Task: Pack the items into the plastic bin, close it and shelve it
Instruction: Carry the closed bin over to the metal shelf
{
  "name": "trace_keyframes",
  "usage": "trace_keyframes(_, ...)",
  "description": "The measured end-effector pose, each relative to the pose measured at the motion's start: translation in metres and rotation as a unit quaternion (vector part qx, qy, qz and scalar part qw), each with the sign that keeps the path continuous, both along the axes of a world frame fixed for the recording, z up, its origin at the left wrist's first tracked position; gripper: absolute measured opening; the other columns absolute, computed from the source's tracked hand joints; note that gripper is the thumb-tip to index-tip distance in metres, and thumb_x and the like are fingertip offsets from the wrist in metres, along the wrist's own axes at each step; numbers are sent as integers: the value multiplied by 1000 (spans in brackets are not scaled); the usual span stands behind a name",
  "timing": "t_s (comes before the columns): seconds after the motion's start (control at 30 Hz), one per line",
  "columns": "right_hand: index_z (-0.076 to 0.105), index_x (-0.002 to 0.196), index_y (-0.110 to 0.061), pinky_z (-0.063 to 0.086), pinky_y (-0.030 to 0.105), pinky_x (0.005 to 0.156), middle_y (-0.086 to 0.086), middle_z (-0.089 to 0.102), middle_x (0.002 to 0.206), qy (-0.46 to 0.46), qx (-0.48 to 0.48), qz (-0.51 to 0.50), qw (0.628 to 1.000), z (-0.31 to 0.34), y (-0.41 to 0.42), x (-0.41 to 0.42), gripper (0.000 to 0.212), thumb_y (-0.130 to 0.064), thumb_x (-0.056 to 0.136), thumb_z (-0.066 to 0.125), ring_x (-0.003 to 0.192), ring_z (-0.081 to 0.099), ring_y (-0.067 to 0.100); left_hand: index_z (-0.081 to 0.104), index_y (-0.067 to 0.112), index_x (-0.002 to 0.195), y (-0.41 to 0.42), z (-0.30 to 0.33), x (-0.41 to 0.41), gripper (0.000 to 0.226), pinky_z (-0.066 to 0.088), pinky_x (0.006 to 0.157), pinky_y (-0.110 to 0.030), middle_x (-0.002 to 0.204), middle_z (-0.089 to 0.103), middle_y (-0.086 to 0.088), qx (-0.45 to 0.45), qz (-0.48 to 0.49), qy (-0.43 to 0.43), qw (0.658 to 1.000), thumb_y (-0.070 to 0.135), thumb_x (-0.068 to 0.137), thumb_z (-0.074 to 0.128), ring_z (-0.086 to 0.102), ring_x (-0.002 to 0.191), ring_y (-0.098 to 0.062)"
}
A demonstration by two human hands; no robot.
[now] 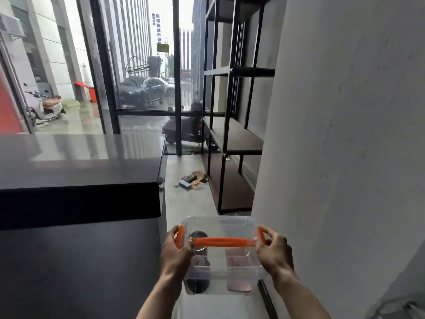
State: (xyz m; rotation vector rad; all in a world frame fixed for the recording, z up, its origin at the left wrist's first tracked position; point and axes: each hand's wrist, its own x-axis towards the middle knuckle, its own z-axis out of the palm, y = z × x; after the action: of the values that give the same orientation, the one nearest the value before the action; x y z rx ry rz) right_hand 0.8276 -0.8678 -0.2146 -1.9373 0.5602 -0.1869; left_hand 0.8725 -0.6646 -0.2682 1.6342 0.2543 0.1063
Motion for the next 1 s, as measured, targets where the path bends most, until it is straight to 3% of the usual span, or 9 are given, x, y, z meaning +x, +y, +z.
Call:
trace_keyframes(0.33,61,139,-19,56,44,98,13,70,127,-8,-10,-37,999,10,-16,225,42,-31,98,60,111,67,32,40,29,145,-13,14,228,61,46,87,-35,139,56,-6,10,-4,3,1000,27,91,67,54,101,-18)
trace_keyframes(0.57,59,140,-22,54,51,102,9,68,132,-14,-16,-19,1000,-6,-49,374,46,-33,96,62,117,65,32,41,27,145,-43,3,366,60,45,85,-34,143,55,-7,19,13,3,1000,26,92,66,52,101,-17)
trace_keyframes(0.73,57,142,-19,55,40,95,7,68,131,-34,2,8,999,-17,-80,499,46,-28,97,62,111,65,25,41,29,145,-73,5,479,61,46,83,-35,143,54,-6,31,35,2,999,31,91,67,51,102,-18)
trace_keyframes(0.83,56,143,-19,55,35,91,7,68,132,-35,-7,31,999,-9,-101,576,47,-28,97,61,114,65,26,43,28,144,-93,21,546,59,50,87,-39,141,55,-9,22,56,6,998,29,91,67,53,102,-21)
trace_keyframes(0.93,59,140,-22,54,25,77,4,71,126,-50,-21,49,997,3,-114,653,45,-32,97,61,105,67,22,45,25,144,-102,36,613,58,52,96,-48,140,56,-9,18,74,-3,997,30,90,67,56,106,-24)
trace_keyframes(1.0,61,139,-22,57,33,87,5,72,124,-52,-26,61,996,9,-116,699,44,-33,97,61,107,68,24,43,22,145,-103,40,654,62,50,100,-50,140,55,-9,24,82,-4,996,31,89,69,57,115,-28)
